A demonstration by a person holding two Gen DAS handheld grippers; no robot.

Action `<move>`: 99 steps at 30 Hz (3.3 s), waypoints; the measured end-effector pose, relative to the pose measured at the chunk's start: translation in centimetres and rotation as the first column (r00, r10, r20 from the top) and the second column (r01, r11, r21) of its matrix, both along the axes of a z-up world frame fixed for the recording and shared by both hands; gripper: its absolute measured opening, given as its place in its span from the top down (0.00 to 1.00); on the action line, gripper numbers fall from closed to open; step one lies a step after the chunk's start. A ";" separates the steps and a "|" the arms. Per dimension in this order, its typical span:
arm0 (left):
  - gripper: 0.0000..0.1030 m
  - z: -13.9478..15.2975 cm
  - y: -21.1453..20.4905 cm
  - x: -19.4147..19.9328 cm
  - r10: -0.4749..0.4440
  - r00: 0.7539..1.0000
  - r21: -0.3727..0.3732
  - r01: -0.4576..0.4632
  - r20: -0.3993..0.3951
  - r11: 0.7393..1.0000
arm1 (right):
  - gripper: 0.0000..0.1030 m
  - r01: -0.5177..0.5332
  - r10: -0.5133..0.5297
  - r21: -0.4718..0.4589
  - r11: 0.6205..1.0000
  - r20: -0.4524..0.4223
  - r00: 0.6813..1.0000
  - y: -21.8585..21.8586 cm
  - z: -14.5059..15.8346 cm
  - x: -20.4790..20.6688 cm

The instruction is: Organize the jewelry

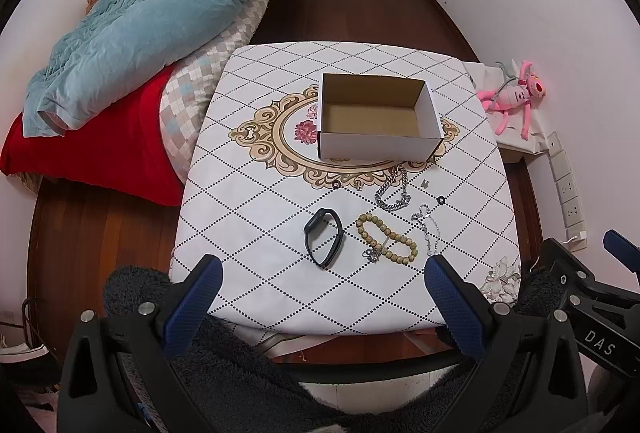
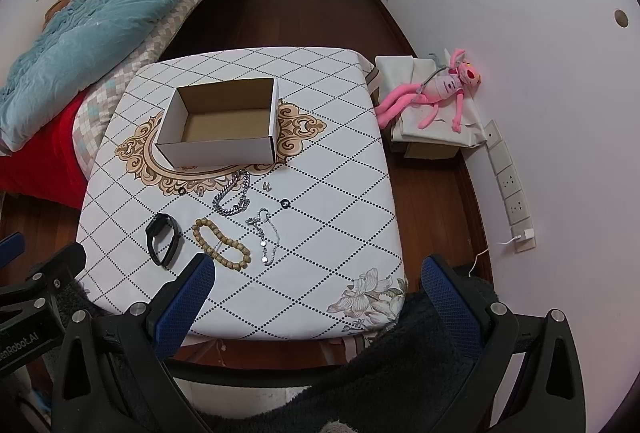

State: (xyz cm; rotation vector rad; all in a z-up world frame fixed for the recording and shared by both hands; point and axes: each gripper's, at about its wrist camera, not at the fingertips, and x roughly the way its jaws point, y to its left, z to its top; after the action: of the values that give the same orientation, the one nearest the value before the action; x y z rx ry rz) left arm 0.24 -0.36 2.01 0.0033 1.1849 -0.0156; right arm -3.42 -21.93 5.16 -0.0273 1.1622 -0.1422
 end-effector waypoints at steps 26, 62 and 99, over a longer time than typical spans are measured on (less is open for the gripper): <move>0.00 -0.5 0.0 -0.5 -0.003 1.000 -0.007 0.003 0.000 1.000 | 0.00 -0.001 0.001 0.003 1.000 0.001 1.000 0.1 0.1 0.1; 0.28 -16.7 3.8 5.9 0.040 0.976 0.009 -0.039 -0.212 0.999 | 0.55 -0.085 0.129 0.183 0.979 -0.248 0.960 4.6 -17.7 8.0; 0.97 -19.0 4.7 5.8 0.036 0.980 -0.001 -0.037 -0.196 0.999 | 0.91 -0.205 0.244 0.218 0.954 -0.175 0.954 11.3 -22.0 5.2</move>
State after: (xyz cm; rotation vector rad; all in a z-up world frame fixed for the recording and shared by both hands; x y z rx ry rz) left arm 6.08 4.38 -17.04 -0.0243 1.3818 0.0144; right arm 1.74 -10.68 -16.85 0.0015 1.3611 0.1838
